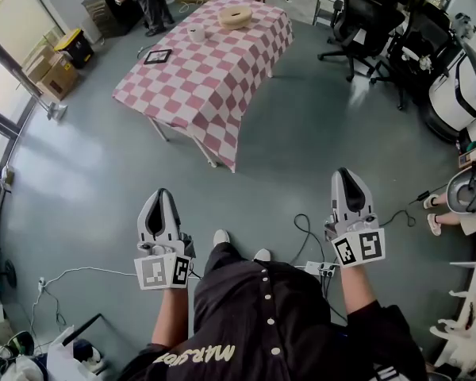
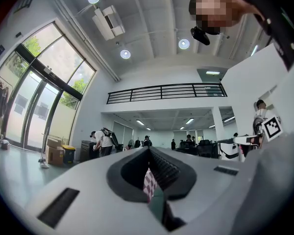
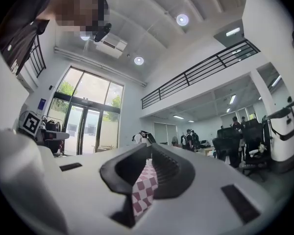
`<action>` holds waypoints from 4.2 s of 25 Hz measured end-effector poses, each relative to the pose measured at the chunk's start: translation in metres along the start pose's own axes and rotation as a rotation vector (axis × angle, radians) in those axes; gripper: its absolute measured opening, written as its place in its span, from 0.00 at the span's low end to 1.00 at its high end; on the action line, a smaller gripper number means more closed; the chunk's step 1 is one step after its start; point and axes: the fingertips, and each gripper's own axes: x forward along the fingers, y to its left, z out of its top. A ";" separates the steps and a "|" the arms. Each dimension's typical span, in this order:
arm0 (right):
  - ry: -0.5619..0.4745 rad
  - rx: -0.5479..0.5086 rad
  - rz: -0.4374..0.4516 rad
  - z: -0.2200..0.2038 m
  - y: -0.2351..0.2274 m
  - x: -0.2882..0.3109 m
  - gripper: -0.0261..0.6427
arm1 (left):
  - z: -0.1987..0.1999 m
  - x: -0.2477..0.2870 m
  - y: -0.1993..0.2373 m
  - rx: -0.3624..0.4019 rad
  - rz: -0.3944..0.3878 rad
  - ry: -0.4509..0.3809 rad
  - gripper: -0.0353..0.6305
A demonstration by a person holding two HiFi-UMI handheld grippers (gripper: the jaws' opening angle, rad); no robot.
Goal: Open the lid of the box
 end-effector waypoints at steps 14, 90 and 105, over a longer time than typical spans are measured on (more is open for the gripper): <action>-0.001 0.004 0.040 0.005 0.010 0.006 0.42 | 0.001 -0.005 0.007 -0.012 0.017 0.006 0.07; -0.007 -0.046 -0.120 -0.006 -0.064 0.253 0.77 | -0.013 0.298 0.067 -0.091 -0.149 -0.033 0.07; 0.034 -0.031 -0.205 -0.030 -0.079 0.246 0.77 | -0.038 0.327 0.058 -0.092 -0.233 0.032 0.07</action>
